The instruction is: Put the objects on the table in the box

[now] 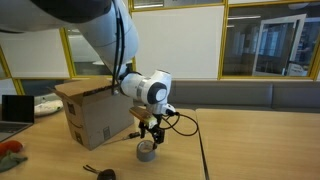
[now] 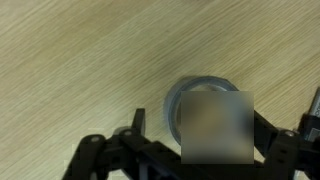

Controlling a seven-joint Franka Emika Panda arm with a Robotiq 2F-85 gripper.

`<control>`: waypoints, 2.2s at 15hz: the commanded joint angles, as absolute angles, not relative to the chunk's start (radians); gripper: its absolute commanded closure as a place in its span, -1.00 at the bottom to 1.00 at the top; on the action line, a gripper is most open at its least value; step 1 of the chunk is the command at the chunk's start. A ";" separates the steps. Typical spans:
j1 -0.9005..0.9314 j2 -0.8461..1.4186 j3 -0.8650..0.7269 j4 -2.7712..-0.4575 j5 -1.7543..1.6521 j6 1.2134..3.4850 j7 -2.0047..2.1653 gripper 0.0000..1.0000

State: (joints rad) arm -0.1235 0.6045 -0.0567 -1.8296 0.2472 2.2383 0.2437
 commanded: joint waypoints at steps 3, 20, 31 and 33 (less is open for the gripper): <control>-0.126 0.684 -0.070 -1.768 0.266 2.244 0.272 -1.00; -0.129 0.781 -0.069 -1.728 0.267 2.242 0.302 -0.06; -0.130 0.762 -0.069 -1.740 0.269 2.246 0.301 0.79; -0.127 0.720 -0.072 -1.764 0.271 2.255 0.308 0.80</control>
